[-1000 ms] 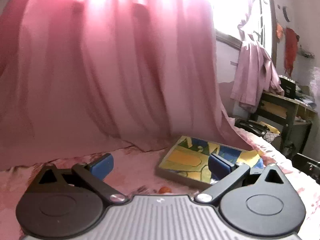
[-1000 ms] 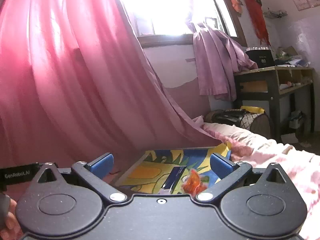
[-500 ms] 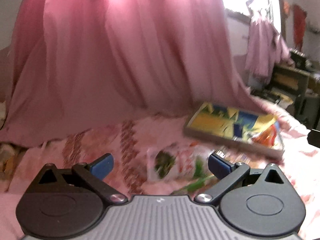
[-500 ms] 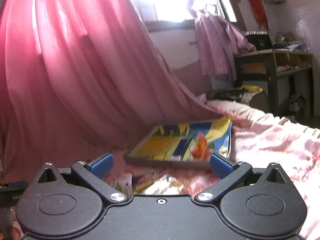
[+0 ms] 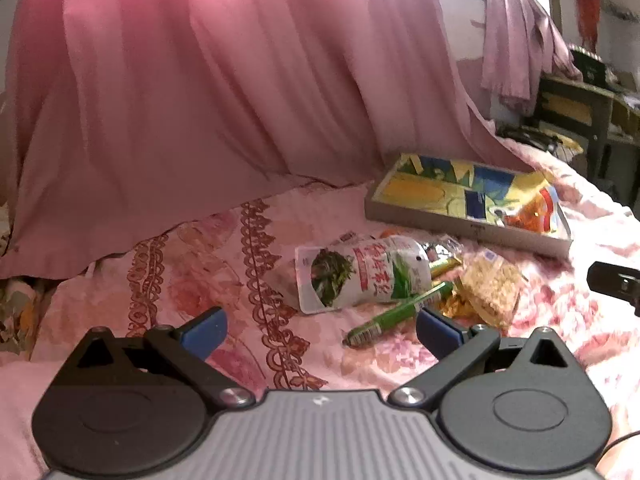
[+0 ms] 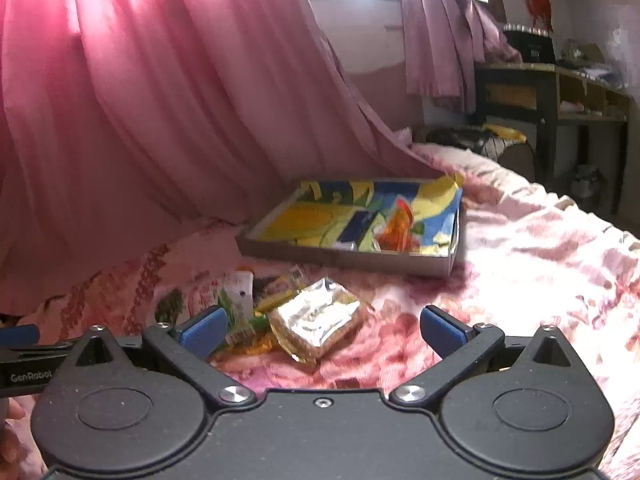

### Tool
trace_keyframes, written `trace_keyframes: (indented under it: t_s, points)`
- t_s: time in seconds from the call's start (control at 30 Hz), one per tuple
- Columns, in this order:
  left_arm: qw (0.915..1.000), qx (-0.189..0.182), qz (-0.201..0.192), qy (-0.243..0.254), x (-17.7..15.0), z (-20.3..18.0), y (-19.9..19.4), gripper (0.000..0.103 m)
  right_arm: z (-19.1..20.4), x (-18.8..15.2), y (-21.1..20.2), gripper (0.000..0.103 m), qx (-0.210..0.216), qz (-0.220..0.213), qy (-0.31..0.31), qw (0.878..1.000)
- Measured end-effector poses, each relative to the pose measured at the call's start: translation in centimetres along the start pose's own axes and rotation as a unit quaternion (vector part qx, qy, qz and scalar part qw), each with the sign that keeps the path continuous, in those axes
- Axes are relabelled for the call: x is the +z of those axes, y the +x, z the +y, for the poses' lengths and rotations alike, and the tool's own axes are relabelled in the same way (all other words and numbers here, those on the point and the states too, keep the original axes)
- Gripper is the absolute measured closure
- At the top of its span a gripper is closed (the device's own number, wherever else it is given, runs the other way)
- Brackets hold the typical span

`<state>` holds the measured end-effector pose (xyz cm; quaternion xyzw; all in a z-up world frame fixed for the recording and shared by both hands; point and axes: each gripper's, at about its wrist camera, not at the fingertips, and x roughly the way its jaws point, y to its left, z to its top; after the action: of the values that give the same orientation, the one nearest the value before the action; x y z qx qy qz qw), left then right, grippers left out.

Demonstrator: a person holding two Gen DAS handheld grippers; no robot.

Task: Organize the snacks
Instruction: 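Withdraw both tools from the tray back toward the snack pile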

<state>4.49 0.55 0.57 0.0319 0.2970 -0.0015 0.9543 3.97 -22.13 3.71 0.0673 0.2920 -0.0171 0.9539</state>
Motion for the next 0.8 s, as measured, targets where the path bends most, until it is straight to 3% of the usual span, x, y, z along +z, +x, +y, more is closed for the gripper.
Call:
trace_keyframes:
  t_s: [0.5,0.8]
  points:
    - [0.9987,-0.008,0.048,0.013,0.2,-0.5,1.5,0.0,-0.1,-0.2,1.8,0.001,-0.013,0.049,0.0,0.999]
    - [0.9928,-0.031,0.115,0.011,0.8,-0.3,3.6,0.0,-0.1,-0.1,3.2,0.001,-0.022,0.086,0.0,0.996]
